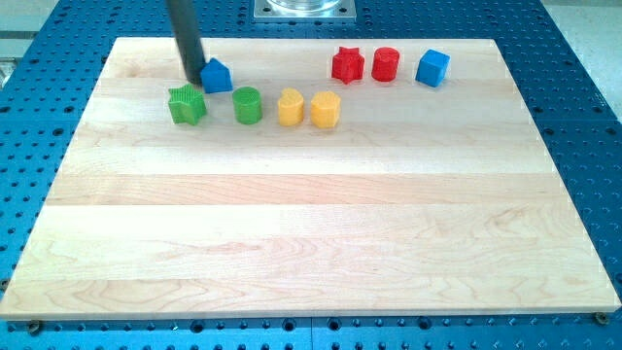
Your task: Push the triangle left beside the red star
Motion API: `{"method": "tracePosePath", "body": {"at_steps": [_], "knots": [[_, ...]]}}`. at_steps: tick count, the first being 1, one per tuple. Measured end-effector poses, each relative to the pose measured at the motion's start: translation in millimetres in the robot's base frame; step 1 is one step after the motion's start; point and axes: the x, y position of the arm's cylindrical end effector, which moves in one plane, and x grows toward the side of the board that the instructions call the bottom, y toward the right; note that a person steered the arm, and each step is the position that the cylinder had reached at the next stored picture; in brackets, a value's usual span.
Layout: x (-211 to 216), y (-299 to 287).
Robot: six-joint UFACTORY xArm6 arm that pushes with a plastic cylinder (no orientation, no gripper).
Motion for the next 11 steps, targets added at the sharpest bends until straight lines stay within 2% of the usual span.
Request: {"method": "tracePosePath", "body": {"at_steps": [1,2,3,4,5,7,8,9,10,11], "knots": [[-4.0,33.3],[40.2,2.5],[37.8,41.7],[-0.9,77.9],[-2.9,31.9],[-2.9,87.8],[-32.2,15.0],[-44.6,46.3],[-39.5,88.1],[-38.2,93.9]]}}
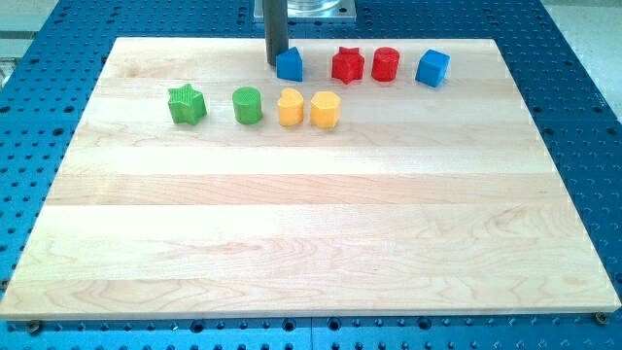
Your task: Push the triangle left beside the red star
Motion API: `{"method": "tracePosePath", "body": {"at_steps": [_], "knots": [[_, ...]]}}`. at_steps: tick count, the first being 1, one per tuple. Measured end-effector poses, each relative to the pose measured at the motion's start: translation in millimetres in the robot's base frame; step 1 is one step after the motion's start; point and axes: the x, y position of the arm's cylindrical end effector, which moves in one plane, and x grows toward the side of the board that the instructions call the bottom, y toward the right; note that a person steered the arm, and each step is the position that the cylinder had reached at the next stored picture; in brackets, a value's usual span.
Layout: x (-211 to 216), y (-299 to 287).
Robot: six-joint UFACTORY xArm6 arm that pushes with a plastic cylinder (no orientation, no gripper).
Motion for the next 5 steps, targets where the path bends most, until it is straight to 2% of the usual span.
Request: {"method": "tracePosePath", "body": {"at_steps": [1,2,3,5], "knots": [[4.9,-36.1],[34.0,-20.8],[34.0,-12.7],[-2.9,-4.5]]}}
